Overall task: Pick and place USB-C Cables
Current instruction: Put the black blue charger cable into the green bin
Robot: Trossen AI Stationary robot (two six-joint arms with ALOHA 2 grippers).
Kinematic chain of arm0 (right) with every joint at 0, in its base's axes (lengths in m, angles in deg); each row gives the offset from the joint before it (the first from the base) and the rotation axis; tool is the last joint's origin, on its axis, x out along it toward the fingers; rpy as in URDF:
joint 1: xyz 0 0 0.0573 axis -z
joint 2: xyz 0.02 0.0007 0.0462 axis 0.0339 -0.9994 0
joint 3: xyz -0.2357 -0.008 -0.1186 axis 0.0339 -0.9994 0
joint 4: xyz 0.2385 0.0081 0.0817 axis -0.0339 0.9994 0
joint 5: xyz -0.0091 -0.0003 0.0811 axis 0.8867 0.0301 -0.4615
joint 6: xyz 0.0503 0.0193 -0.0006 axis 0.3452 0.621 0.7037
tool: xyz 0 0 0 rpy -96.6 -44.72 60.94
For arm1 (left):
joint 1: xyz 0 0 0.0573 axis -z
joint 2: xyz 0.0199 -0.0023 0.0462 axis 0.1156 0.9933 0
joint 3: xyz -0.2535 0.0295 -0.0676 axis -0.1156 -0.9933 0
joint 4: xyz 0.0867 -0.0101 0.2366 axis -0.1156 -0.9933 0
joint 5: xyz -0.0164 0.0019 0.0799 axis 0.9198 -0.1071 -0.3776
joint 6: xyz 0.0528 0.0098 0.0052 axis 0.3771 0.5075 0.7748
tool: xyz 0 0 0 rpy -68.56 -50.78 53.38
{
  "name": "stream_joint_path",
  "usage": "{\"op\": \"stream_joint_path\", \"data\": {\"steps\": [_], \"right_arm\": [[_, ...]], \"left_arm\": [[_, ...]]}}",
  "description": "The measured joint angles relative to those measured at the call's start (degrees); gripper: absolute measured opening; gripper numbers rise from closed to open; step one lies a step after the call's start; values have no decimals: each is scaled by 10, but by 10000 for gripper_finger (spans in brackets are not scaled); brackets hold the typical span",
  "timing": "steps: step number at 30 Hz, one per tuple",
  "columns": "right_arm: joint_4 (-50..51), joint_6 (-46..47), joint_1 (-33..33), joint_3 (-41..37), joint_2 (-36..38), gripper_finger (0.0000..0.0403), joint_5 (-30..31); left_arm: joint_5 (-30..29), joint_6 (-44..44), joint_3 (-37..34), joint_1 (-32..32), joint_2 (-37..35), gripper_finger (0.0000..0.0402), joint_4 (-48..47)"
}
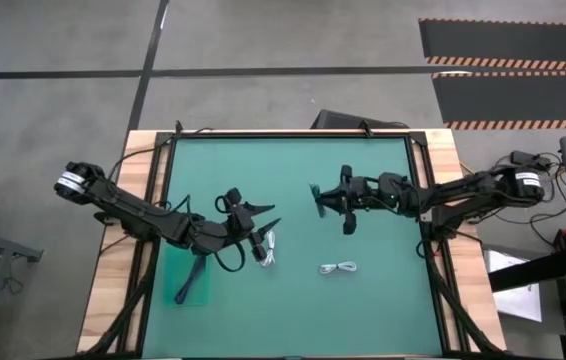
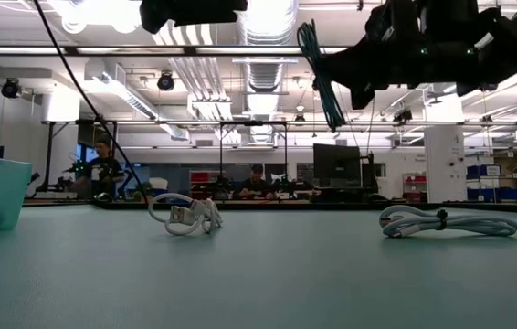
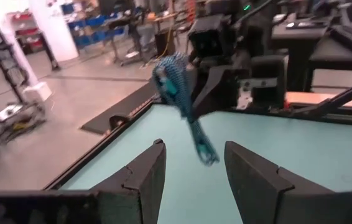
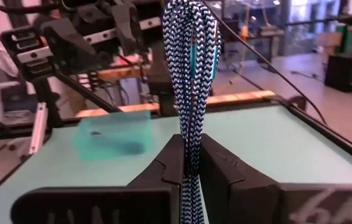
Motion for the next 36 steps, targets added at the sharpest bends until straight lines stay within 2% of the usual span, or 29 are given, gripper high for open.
{"op": "stream_joint_path", "data": {"steps": [8, 16, 23, 28, 32, 36], "right_arm": [[-145, -26, -21, 0, -74, 20, -60], [-229, -33, -44, 0, -120, 20, -63], [-241, -44, -59, 0, -120, 20, -63], [-241, -53, -67, 0, -118, 20, -64], [-241, -56, -67, 0, -118, 20, -62], [-237, -66, -67, 0, -118, 20, -62]], "left_arm": [[33, 43, 0, -20, 58, 148, 121], [90, 42, 0, -44, 107, 148, 210], [148, 42, 0, -61, 137, 148, 281], [167, 41, 0, -72, 154, 148, 315], [226, 37, 3, -80, 163, 148, 332], [232, 26, 6, -86, 173, 148, 352]]}}
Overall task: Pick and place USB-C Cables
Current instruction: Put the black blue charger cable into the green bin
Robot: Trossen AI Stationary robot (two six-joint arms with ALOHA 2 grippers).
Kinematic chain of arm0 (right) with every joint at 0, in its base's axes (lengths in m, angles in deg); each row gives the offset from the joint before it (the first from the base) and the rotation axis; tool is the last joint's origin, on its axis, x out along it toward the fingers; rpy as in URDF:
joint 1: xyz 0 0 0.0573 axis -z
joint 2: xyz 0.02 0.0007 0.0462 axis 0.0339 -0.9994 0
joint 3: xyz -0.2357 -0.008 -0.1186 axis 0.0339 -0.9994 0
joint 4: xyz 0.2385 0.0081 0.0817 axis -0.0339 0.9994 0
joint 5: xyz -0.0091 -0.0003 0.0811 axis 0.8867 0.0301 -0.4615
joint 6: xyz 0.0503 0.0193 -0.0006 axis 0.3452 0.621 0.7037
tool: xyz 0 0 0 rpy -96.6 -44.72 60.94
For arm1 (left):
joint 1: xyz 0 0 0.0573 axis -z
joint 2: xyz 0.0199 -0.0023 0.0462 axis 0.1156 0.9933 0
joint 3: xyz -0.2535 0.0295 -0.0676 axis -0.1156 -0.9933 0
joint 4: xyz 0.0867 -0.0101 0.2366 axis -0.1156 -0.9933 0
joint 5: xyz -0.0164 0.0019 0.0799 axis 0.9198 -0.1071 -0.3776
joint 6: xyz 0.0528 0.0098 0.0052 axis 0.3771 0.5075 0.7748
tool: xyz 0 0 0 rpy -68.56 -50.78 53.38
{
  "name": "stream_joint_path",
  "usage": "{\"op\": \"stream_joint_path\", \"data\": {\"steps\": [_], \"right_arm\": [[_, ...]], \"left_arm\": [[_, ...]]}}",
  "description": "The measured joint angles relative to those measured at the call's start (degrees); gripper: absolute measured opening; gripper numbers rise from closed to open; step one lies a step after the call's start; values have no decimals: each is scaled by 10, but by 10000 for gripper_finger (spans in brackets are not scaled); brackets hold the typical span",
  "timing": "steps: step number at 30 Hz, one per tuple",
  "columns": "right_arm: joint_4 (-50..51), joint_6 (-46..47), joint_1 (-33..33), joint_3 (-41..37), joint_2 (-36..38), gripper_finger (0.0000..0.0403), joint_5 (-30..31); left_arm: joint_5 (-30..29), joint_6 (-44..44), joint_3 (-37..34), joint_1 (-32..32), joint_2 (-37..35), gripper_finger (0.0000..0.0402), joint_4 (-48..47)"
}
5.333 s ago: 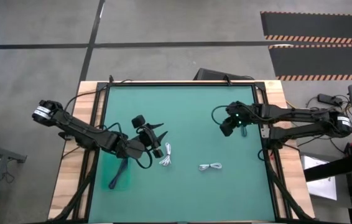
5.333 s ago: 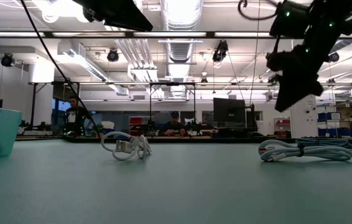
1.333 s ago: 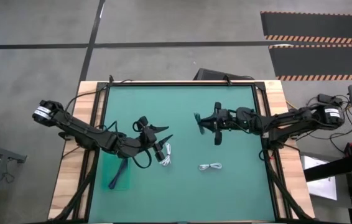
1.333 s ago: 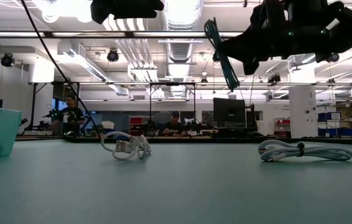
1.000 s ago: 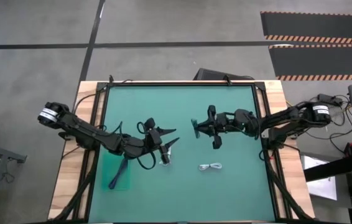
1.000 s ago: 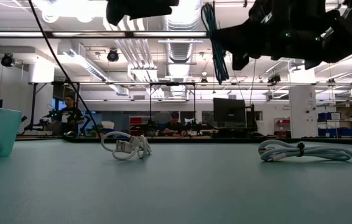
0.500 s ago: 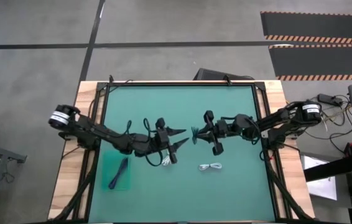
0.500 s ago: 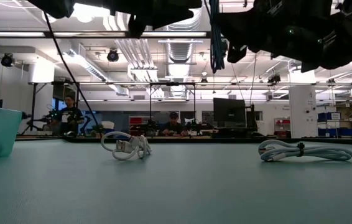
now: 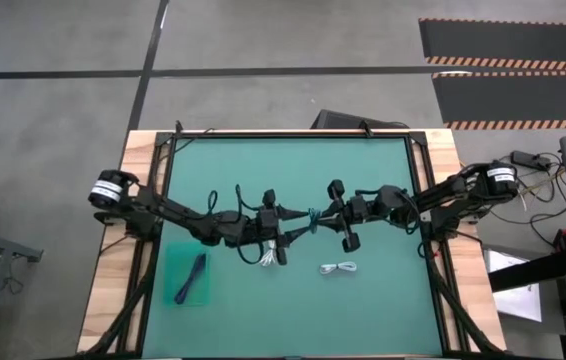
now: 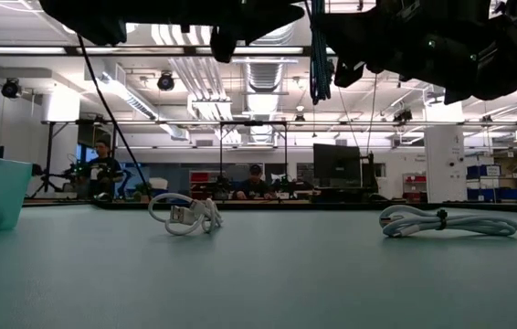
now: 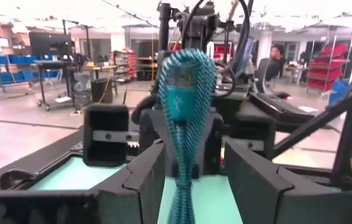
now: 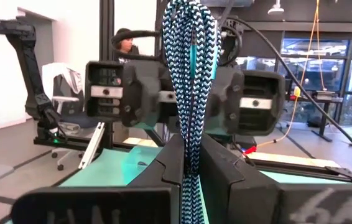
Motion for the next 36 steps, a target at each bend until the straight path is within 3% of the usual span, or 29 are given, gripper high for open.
{"op": "stream_joint_path", "data": {"steps": [25, 36], "right_arm": [[5, -8, 0, 3, 0, 20, 0], [6, -8, 0, 3, 0, 20, -1]], "left_arm": [[39, -1, 35, -20, 37, 147, 24], [48, 1, 49, -24, 55, 68, 26]]}}
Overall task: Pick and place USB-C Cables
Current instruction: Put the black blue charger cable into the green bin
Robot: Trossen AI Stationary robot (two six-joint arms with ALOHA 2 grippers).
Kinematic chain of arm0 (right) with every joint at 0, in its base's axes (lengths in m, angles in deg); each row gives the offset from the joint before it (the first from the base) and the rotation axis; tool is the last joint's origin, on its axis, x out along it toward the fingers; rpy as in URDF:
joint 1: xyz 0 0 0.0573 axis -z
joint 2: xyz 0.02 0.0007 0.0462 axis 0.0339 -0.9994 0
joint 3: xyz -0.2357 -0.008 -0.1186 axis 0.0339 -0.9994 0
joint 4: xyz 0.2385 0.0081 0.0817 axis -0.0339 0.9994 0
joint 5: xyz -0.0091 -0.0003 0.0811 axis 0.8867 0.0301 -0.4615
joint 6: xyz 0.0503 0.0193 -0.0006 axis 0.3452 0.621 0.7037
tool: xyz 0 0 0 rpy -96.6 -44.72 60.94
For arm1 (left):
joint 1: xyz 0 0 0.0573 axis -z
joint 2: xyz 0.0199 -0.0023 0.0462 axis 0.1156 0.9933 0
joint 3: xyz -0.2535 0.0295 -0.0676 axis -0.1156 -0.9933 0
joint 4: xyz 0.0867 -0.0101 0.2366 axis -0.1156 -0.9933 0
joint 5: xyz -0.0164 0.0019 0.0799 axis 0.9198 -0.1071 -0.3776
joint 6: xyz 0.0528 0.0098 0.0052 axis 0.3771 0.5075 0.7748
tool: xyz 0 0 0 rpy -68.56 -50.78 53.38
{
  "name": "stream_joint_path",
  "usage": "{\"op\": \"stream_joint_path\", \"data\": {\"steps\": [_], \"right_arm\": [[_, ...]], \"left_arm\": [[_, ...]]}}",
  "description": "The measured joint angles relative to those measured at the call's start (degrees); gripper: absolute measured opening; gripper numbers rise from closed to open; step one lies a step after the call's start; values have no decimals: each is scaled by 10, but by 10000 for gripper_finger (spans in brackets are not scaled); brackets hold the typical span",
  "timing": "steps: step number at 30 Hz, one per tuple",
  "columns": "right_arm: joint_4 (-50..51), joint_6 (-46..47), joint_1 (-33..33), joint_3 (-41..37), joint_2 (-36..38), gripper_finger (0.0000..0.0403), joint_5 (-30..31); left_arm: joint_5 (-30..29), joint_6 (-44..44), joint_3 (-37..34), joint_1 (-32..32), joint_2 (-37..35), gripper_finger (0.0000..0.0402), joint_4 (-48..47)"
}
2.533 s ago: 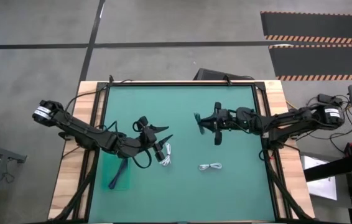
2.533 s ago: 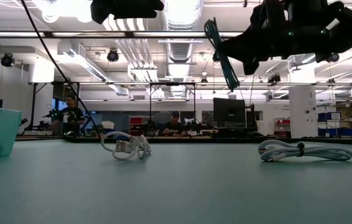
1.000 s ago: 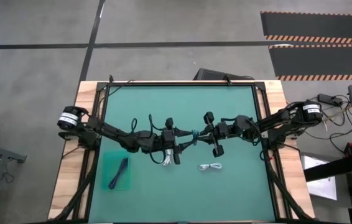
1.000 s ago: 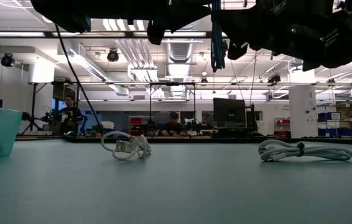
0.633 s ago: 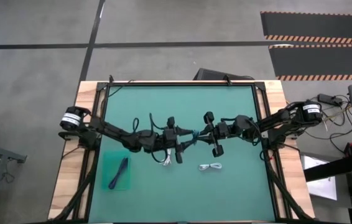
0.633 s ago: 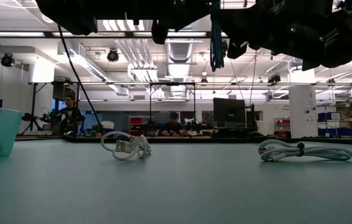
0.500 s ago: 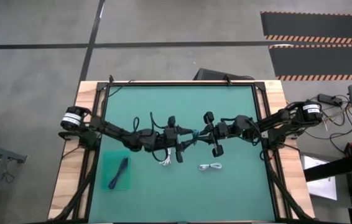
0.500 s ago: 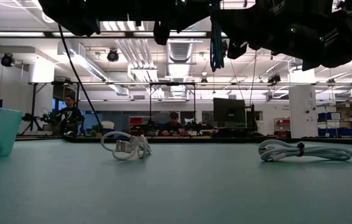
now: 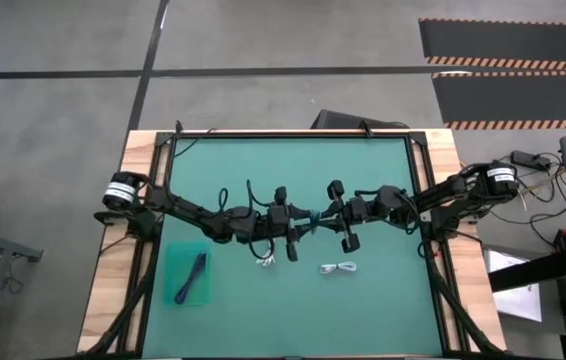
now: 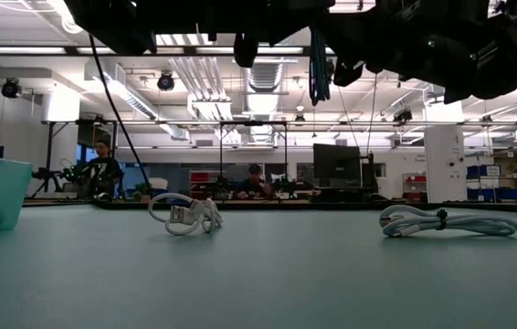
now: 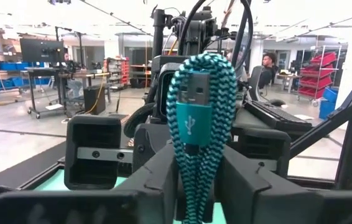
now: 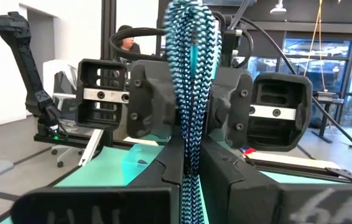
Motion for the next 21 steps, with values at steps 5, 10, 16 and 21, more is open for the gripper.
{"op": "stream_joint_path", "data": {"steps": [5, 10, 16, 21], "right_arm": [[0, 0, 0, 0, 0, 21, 0], [0, 0, 0, 0, 0, 39, 3], [1, 1, 0, 0, 0, 82, 6], [0, 11, 0, 0, 0, 131, 9]], "left_arm": [[0, 1, -1, 0, 0, 16, 0], [1, 0, -1, 0, 0, 11, 0], [2, 0, -1, 0, 0, 11, 0], [4, 0, -2, 0, 0, 11, -1]]}}
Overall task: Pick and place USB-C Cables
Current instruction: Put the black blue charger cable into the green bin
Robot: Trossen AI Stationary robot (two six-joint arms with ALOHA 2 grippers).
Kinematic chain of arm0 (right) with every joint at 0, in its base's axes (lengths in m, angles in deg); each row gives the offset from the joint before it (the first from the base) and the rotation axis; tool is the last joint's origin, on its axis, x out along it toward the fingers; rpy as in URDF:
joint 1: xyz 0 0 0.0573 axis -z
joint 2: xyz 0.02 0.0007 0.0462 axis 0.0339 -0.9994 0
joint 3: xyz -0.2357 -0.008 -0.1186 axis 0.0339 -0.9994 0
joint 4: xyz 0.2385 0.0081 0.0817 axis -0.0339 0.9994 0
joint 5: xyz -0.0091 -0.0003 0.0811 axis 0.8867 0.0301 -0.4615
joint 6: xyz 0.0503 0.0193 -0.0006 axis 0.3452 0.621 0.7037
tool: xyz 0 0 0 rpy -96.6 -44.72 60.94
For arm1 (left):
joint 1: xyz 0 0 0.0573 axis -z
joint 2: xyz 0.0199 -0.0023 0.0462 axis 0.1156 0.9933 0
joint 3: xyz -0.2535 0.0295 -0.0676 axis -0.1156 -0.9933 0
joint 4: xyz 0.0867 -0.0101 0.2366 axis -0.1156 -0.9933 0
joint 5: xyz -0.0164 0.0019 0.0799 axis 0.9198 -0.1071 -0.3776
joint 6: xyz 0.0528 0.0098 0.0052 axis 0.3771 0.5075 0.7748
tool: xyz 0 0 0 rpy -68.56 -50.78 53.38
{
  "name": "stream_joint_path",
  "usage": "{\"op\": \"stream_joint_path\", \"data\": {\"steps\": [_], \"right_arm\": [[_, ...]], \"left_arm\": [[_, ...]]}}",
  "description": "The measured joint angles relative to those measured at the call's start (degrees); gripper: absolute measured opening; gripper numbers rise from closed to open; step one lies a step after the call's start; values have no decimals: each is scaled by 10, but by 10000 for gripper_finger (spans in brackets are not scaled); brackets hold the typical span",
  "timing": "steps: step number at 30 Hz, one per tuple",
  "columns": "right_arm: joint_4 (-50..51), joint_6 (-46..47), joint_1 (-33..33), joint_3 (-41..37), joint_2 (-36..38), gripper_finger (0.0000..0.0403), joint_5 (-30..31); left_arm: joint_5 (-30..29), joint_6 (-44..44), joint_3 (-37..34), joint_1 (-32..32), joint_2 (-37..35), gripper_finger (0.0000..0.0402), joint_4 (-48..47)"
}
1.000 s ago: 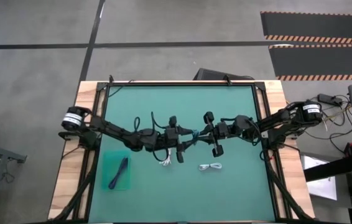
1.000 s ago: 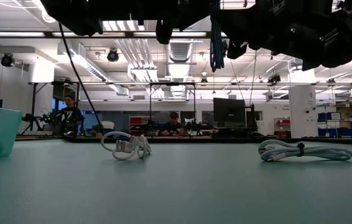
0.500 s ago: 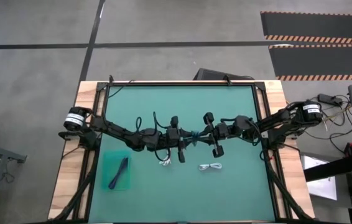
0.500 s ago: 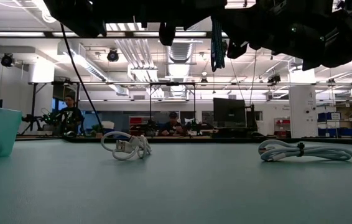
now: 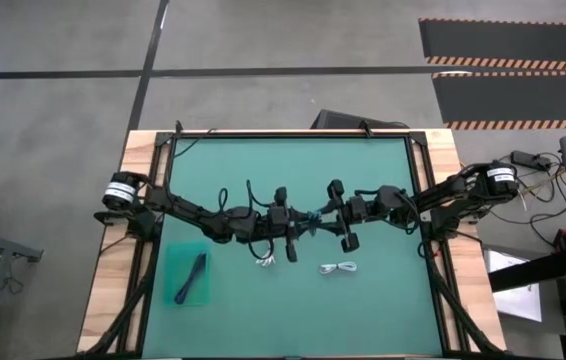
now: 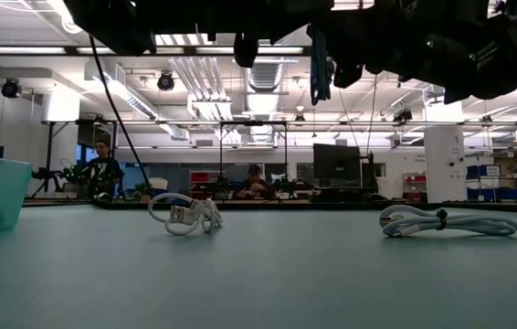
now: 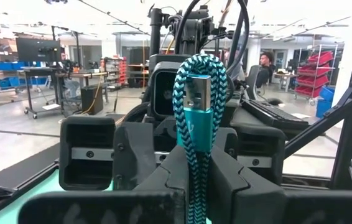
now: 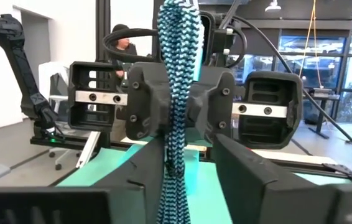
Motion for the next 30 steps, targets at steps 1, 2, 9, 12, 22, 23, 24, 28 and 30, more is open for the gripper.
{"op": "stream_joint_path", "data": {"steps": [1, 2, 9, 12, 22, 23, 24, 28, 30], "right_arm": [[0, 0, 0, 0, 0, 139, 1], [0, 0, 0, 0, 0, 148, 1], [28, 6, 0, 0, 11, 186, -1], [66, 6, 0, 0, 31, 193, -1], [258, -4, 1, 0, 137, 196, 9], [281, -7, 1, 0, 149, 196, 15], [304, -12, 1, 0, 161, 196, 24], [396, -28, 1, 0, 213, 196, 67], [438, -35, 1, 0, 239, 196, 89]], "left_arm": [[0, 0, 0, 0, 0, 11, 0], [0, 0, 0, 0, 0, 11, 0], [0, 0, 0, 1, 0, 11, -6], [0, 0, -1, 1, 0, 11, -8], [-1, -2, -2, 1, -3, 11, -21], [-1, -2, -1, 1, -3, 11, -21], [-1, -2, -1, 1, -3, 11, -20], [-8, -11, -2, 1, -3, 11, -21], [-11, -20, -2, 0, -3, 11, -25]]}}
